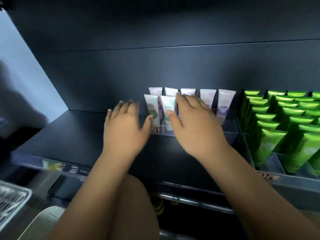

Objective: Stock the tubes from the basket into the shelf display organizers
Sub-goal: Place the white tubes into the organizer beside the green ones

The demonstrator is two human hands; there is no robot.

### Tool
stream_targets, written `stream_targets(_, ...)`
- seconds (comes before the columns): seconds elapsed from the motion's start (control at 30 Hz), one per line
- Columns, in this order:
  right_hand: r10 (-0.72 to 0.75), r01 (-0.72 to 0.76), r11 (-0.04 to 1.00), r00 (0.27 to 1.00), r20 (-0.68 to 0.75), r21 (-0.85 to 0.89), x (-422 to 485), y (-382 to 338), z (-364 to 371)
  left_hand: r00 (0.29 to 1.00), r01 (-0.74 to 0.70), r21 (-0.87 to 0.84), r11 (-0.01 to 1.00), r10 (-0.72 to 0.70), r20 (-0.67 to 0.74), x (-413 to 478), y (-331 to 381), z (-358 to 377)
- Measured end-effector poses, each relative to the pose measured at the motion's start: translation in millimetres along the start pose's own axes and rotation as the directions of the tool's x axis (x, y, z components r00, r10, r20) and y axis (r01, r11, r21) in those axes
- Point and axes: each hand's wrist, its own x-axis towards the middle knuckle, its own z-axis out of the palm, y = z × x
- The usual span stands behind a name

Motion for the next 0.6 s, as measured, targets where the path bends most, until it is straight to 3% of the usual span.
stream_targets(0.3, -0.372, 0.349, 0.92, 0.921, 0.119, 0.177, -35, -128, 50, 0.961, 0.274, 0.07, 0.959, -0.269, -0.063, -127, -123, -42)
stream_targets(0.6, -0.573, 0.459, 0.812, 0.745, 0.34, 0.361, -70, -259, 150, 0.791, 0.608, 0.171, 0.776, -0.611, -0.04, -218, -225, -39)
